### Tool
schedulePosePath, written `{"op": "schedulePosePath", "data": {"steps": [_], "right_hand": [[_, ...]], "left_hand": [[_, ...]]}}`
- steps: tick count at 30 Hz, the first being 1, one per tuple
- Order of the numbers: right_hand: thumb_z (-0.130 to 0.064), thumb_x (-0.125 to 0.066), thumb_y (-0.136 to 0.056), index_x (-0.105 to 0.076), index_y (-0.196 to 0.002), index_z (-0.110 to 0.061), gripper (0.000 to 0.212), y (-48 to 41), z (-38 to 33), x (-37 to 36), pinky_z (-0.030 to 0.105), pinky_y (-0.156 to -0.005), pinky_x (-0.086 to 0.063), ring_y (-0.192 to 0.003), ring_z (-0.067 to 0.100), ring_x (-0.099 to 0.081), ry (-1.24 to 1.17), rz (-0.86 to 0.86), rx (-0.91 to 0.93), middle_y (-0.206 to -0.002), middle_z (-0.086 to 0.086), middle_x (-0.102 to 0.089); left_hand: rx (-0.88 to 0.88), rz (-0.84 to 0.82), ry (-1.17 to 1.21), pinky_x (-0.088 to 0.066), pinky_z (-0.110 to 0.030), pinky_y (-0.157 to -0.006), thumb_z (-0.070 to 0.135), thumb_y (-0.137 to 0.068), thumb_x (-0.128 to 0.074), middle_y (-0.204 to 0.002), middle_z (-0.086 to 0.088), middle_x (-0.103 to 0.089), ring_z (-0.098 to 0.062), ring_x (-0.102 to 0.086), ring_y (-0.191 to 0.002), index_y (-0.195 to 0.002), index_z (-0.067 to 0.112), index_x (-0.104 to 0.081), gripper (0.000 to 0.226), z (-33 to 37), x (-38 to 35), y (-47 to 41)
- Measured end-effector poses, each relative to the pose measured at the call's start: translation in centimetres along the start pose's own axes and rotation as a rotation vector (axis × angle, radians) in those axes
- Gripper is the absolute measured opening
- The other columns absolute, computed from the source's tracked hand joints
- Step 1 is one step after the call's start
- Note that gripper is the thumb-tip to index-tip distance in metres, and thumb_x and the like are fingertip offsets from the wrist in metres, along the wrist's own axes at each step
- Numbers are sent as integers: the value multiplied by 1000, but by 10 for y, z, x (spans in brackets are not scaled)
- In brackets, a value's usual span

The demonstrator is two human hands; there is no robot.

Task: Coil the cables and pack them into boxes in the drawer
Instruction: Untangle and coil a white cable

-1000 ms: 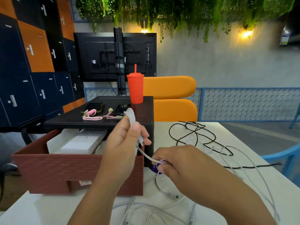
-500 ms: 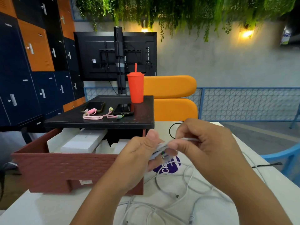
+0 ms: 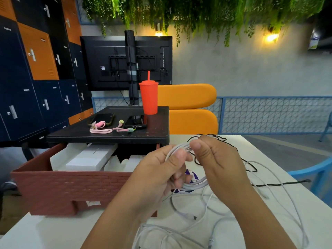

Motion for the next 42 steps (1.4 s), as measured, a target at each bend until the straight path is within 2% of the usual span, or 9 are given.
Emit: {"op": "schedulePosePath", "data": {"steps": [5, 8, 11, 13, 16, 19, 24, 32, 42], "right_hand": [[-63, -33, -81, -49, -60, -33, 40, -1, 4, -2, 14, -50, -32, -52, 2, -41, -66, 34, -82, -55, -11, -46], [-52, -41, -84, -53, -63, -18, 43, -1, 4, -6, 12, -49, -30, -49, 1, -39, -258, -5, -158, -50, -9, -43], [-40, -47, -81, -63, -72, -18, 29, -1, 2, -1, 11, -53, -36, -51, -1, -45, -379, -51, -194, -54, -14, -52], [-28, -54, -81, -64, -76, -30, 11, -2, 1, 5, 7, -56, -38, -57, -3, -49, -327, -85, -160, -61, -19, -58], [-18, -61, -87, -61, -73, -38, 25, -2, 3, 15, 3, -63, -37, -70, -6, -54, -64, -79, -125, -74, -25, -62], [-25, -63, -82, -58, -64, -35, 21, -3, -1, 28, 2, -58, -31, -71, -6, -49, 122, 41, -108, -79, -27, -59], [-21, -63, -82, -59, -64, -18, 19, -3, -6, 30, 12, -50, -36, -50, 2, -44, -100, 65, -215, -50, -15, -51], [-10, -59, -86, -60, -66, -20, 22, -4, -2, 18, 16, -57, -48, -52, 1, -51, -335, 130, -290, -57, -9, -56], [-4, -52, -88, -75, -77, -18, 29, 3, -10, -11, 19, -55, -52, -59, 10, -61, -730, -32, -474, -63, 3, -67]], "left_hand": [[-96, 48, -13, -48, -21, -57, 27, -80, -51, -54, 8, -41, -6, -38, -46, -90, 25, -70, 22, 6, -1, 1], [-166, 210, -34, -36, -17, -41, 22, -85, -59, -48, 9, -34, -4, -30, -41, -81, 26, -70, 13, 12, 2, 1], [-178, 320, -32, -26, -15, -35, 11, -91, -49, -44, 8, -28, -4, -23, -37, -69, 22, -71, 33, 15, 12, 3], [-174, 330, -7, -22, -14, -35, 10, -87, -50, -43, 7, -27, -5, -20, -37, -67, 17, -70, 30, 20, 14, 5], [-154, 318, 6, -16, -16, -37, 18, -71, -55, -43, 7, -26, -5, -18, -37, -65, 18, -72, 18, 27, 15, 6], [-139, 343, -77, -16, -17, -39, 9, -84, -53, -43, 8, -27, -5, -18, -37, -67, 20, -72, 28, 23, 21, 4], [-210, 421, -402, -26, -15, -39, 14, -95, -46, -37, 13, -37, -2, -27, -34, -84, 21, -67, 25, 23, 21, 4], [-164, 346, -13, -18, -18, -37, 31, -74, -55, -48, 8, -23, -6, -18, -41, -74, 20, -74, 22, 23, 12, 6], [-247, 492, 25, -21, -18, -38, 34, -73, -55, -49, 8, -25, -6, -21, -42, -82, 25, -76, 25, 26, 21, 9]]}}
Point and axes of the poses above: each hand's wrist, its own y-axis away from the middle knuckle, its own x-axis out of the back of the hand, z = x × y, the point moved 5 cm from there along -y, towards the middle knuckle
